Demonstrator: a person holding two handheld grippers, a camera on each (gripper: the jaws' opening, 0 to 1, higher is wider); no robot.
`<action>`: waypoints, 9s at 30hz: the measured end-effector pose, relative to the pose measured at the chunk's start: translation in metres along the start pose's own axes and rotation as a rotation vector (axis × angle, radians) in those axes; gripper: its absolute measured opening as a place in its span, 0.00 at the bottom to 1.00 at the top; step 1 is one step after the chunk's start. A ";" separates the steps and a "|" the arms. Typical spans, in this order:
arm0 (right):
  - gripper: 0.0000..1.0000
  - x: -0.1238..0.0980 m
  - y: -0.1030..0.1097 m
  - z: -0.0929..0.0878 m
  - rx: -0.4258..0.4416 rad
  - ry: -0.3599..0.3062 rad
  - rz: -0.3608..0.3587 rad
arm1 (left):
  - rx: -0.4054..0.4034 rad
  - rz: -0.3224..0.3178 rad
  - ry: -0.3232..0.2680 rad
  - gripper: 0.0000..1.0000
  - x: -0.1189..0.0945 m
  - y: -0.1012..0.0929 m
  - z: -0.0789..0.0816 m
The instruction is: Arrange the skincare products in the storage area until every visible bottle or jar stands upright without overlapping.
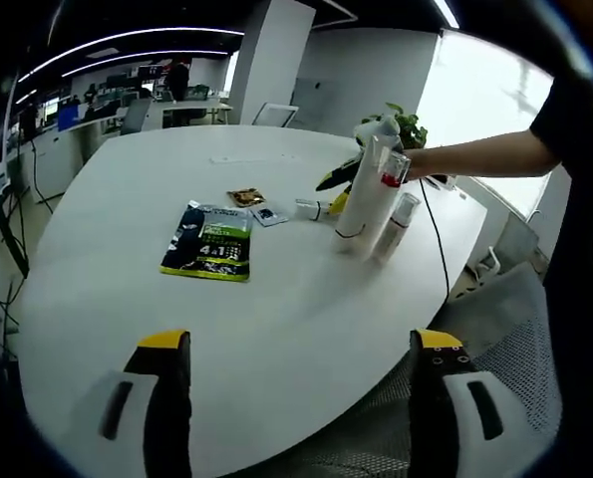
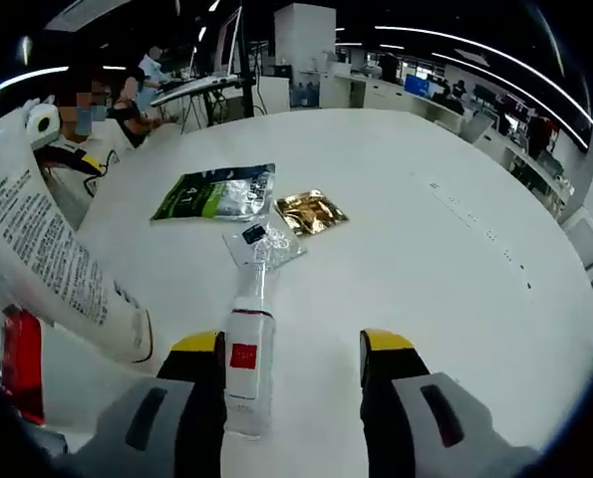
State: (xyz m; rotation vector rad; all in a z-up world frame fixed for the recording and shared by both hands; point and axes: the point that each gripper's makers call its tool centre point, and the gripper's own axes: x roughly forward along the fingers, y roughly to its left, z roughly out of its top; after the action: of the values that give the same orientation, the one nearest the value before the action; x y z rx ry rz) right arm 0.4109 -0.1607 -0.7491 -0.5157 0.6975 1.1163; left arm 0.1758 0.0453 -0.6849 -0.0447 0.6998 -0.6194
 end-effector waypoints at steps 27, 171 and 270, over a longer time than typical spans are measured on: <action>0.20 0.015 0.010 -0.013 -0.075 0.039 0.054 | -0.020 0.018 0.010 0.81 0.005 0.011 -0.005; 0.20 -0.113 0.269 0.144 -0.011 -0.476 -0.398 | -0.386 -0.417 -0.427 0.45 -0.034 -0.092 0.103; 0.20 -0.108 0.295 0.137 -0.120 -0.517 0.183 | 0.684 -0.525 0.066 0.21 -0.036 -0.135 0.092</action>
State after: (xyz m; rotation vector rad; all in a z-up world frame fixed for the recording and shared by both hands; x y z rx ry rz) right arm 0.1407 -0.0278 -0.5863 -0.2463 0.2294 1.3995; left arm 0.1411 -0.0608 -0.5607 0.4410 0.5073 -1.3441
